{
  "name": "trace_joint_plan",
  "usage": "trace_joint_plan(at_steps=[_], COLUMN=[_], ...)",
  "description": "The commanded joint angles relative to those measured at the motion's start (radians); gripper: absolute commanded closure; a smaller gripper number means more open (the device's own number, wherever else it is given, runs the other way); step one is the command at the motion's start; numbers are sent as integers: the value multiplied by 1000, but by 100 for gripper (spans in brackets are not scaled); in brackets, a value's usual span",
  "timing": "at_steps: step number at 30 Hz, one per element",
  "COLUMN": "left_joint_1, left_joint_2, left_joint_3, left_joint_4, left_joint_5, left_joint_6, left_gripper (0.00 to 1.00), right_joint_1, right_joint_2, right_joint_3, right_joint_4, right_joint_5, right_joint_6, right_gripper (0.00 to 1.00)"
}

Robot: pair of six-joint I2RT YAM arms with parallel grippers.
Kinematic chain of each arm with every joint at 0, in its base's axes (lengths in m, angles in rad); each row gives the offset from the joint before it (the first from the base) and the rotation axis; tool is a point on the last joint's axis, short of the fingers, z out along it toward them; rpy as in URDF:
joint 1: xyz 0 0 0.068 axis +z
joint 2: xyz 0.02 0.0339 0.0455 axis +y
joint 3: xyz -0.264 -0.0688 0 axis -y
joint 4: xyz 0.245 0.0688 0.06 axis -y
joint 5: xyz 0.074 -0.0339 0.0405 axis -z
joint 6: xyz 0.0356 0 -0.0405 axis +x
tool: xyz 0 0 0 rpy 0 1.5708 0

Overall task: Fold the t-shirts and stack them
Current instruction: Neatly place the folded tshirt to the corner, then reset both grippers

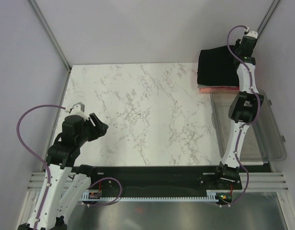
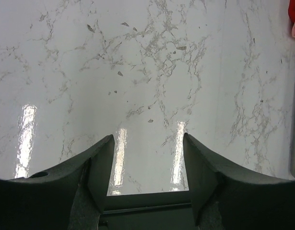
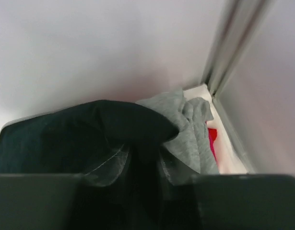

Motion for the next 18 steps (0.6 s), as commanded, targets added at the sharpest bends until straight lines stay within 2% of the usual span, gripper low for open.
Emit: trace_joint_plan(at_steps=[1,2,3,8,13,17,18], left_joint_1=[6,6,6,6,6,6,6], left_joint_2=[-14,-19,-24,-33,-53,-86,-90], left_joint_3=[1,1,1,-1,1,-1,-2], left_joint_4=[15,14,15,18,17,21,21], left_joint_5=[-25,-24,-24,-19,-10,-11,-13], left_joint_6=[-21,-20,-20,-20,-15,-17,-17], left_gripper=[34,34,34,33,33,32,32], right_joint_1=[-9,-9,-9,-9,-10,-9,-9], right_joint_2=[50,43,30,-201,-435,-632,-675], right_joint_3=[70,65,56,-91,-116,-210,-243], right_joint_4=[116,117,119,113,22,-47,-57], right_joint_5=[184,193,198,285,327,263,186], right_joint_6=[41,53,58,125,190,243,260], right_gripper=[19,5,2,2,2,2,2])
